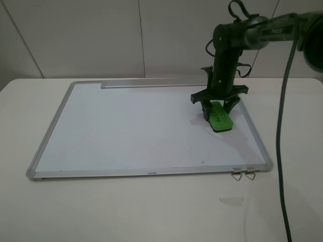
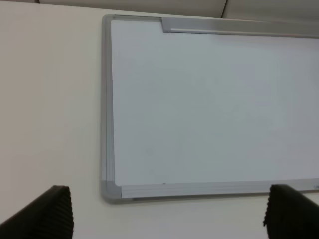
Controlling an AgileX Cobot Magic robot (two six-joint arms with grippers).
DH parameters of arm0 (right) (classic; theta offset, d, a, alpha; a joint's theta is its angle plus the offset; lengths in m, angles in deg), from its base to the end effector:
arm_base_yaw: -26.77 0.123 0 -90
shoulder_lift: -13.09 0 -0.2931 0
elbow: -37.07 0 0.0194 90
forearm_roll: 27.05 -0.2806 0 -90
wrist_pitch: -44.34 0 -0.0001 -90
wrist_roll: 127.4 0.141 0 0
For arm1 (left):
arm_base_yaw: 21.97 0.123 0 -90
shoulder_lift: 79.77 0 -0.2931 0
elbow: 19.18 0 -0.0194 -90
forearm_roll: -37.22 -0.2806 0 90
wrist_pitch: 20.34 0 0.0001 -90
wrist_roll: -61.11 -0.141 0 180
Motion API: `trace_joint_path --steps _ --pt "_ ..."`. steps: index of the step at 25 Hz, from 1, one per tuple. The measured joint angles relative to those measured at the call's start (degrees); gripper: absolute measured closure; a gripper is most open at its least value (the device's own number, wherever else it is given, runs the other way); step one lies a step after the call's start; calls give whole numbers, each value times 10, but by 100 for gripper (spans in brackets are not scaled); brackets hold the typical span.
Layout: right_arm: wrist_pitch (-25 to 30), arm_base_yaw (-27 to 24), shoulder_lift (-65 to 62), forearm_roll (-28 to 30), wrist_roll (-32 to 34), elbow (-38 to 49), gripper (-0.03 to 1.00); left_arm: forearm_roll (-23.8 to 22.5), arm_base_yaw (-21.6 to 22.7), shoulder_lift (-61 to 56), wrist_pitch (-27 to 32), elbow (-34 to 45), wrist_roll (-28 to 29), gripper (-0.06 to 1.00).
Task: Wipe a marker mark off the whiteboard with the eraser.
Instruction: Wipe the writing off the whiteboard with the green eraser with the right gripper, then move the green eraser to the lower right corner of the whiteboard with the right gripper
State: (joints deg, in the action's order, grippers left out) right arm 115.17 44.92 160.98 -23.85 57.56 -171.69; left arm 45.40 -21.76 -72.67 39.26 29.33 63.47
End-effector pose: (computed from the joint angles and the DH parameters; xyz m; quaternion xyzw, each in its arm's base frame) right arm 0.4569 0.1420 0.0205 0.1257 -0.9879 0.0423 0.0799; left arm 0.0566 -0.0171 0.2746 -0.0164 0.8421 -0.0813 0.5330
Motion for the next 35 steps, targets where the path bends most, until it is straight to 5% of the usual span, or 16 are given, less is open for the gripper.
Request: trace_joint_path --steps 4,13,22,35 --pt "3 40 0 2 -2 0 38 0 0 0 0 0 0 16" --pt "-7 38 -30 3 13 16 38 0 0 0 0 0 0 16" --pt "-13 -34 -121 28 52 113 38 0 0 0 0 0 0 16" --pt "-124 -73 -183 7 86 281 37 0 0 0 0 0 0 16"
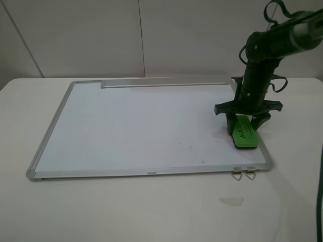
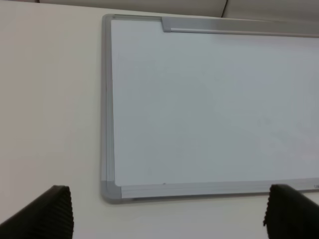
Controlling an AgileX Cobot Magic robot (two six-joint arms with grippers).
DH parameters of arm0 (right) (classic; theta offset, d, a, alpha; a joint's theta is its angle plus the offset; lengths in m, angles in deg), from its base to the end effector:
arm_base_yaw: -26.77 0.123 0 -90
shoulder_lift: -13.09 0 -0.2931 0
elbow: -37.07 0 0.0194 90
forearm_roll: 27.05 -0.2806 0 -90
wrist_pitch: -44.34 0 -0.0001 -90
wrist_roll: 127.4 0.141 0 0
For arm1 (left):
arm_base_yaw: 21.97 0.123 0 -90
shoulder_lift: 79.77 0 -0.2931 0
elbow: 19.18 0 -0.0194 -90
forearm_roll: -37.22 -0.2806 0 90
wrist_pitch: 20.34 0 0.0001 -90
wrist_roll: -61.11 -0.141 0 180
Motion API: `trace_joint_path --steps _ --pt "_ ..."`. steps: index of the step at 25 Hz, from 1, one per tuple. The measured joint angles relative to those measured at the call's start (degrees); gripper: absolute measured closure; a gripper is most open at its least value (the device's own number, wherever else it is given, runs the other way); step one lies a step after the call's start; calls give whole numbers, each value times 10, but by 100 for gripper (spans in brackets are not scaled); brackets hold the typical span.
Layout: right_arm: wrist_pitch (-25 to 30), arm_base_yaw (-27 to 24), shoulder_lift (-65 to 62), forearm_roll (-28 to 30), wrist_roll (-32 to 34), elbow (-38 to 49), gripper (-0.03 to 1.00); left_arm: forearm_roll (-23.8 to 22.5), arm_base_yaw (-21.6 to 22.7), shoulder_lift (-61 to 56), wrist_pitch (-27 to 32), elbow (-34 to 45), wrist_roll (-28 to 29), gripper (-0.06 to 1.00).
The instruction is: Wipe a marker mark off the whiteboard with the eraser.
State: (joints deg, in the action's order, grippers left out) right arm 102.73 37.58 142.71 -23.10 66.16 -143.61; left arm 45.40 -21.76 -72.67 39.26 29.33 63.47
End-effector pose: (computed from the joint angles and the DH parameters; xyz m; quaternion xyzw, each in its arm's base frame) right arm 0.3939 0.0668 0.0479 -0.0040 -0.9976 0.0410 0.0565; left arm 0.0566 -0.0171 0.2746 -0.0164 0.8421 -0.0813 0.5330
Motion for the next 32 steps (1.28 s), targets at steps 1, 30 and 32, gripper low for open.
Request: trace_joint_path --steps 1,30,32 --pt "0 1 -1 0 0 0 35 0 0 0 0 0 0 16" --pt "116 28 -738 -15 -44 321 19 0 0 0 0 0 0 16" --pt "116 28 -820 -14 -66 345 19 0 0 0 0 0 0 16"
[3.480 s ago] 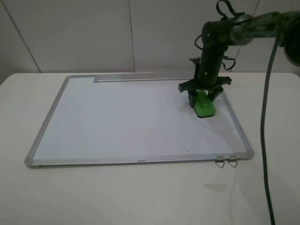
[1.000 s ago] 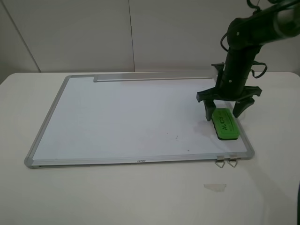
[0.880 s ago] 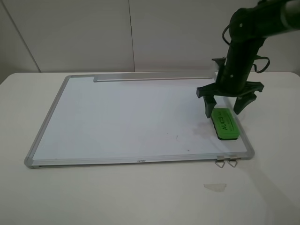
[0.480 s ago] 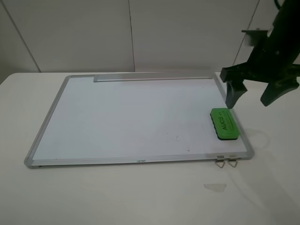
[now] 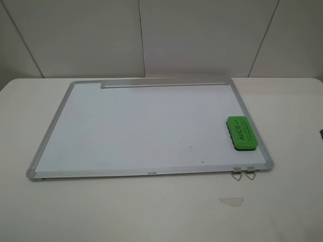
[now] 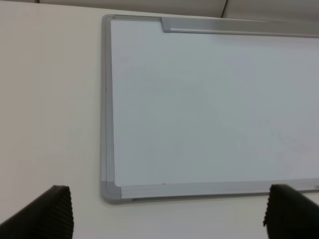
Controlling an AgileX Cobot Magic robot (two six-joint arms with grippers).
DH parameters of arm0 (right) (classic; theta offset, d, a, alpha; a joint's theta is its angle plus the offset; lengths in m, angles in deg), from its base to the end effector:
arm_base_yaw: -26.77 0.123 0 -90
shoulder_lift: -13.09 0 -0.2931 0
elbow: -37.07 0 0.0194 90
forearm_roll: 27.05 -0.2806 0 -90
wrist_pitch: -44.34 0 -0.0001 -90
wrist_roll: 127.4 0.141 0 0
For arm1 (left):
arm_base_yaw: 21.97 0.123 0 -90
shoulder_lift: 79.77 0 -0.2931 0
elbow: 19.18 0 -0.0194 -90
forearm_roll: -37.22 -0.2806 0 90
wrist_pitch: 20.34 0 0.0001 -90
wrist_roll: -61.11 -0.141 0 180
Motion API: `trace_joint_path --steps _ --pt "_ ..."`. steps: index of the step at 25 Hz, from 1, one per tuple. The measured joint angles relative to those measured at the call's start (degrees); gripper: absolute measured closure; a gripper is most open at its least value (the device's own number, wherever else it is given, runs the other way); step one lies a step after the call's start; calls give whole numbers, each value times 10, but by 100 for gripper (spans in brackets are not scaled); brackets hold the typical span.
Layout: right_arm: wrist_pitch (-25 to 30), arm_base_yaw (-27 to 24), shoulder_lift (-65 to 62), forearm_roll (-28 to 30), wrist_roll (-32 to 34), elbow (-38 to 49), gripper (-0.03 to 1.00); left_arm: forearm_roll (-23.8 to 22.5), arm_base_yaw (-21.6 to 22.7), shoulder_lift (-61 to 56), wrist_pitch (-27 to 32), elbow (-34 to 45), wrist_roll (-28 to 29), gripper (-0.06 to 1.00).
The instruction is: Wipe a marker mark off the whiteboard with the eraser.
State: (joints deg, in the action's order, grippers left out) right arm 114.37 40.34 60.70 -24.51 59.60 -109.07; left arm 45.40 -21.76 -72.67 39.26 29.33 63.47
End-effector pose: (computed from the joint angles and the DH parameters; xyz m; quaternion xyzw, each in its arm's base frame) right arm 0.1415 0.0281 0.2764 -0.0577 0.9673 0.0222 0.2461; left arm 0.0566 -0.0171 0.2746 -0.0164 0.8421 -0.0813 0.5330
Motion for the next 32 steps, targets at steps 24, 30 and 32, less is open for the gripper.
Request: trace_joint_path --steps 24,30,32 --pt "-97 -4 -314 0 -48 133 19 0 0 0 0 0 0 16" --pt "-97 -111 -315 0 -49 133 19 0 0 0 0 0 0 16" --pt "-97 -132 -324 0 -49 133 19 0 0 0 0 0 0 16"
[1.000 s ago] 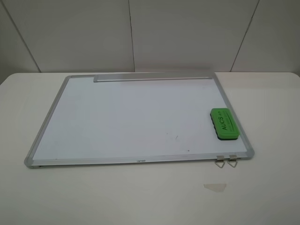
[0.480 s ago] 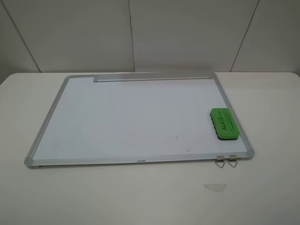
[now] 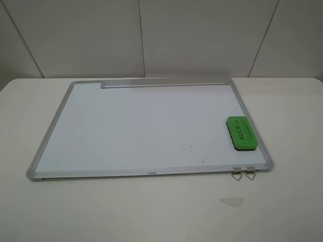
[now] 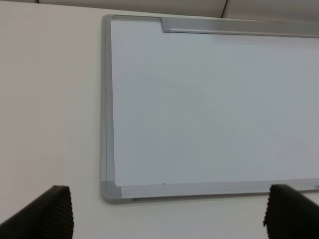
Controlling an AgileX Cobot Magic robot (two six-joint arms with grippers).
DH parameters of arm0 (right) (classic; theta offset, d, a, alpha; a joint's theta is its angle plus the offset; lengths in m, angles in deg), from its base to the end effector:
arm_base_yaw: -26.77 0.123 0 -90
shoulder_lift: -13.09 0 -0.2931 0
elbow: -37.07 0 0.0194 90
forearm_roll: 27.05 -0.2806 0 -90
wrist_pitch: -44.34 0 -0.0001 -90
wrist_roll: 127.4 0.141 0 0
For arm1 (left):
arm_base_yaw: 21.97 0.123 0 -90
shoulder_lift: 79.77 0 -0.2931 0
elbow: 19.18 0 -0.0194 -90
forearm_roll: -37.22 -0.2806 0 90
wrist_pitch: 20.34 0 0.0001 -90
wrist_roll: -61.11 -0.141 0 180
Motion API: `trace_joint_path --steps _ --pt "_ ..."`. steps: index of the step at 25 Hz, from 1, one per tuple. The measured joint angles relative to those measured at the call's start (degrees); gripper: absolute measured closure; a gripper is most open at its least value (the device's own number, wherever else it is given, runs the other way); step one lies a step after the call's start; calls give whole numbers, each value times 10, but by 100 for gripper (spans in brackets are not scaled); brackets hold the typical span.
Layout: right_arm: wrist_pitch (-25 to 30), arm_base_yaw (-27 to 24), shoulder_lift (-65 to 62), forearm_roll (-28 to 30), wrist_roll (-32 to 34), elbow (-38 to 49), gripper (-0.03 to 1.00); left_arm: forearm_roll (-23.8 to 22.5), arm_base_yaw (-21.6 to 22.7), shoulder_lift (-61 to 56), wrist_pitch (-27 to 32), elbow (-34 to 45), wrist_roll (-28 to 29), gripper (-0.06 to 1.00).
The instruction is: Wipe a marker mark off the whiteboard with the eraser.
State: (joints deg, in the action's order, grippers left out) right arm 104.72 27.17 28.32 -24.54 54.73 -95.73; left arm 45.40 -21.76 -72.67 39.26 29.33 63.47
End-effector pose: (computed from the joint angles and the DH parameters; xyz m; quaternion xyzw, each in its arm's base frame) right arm 0.0754 -0.0048 0.2707 0.0129 0.8777 -0.0113 0.4789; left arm 0.0566 -0.0171 0.2746 -0.0164 0.8421 -0.0813 0.5330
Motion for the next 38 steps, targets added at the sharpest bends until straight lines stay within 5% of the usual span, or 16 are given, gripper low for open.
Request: trace_joint_path --steps 38 --pt "1 19 -79 0 0 0 19 0 0 0 0 0 0 16"
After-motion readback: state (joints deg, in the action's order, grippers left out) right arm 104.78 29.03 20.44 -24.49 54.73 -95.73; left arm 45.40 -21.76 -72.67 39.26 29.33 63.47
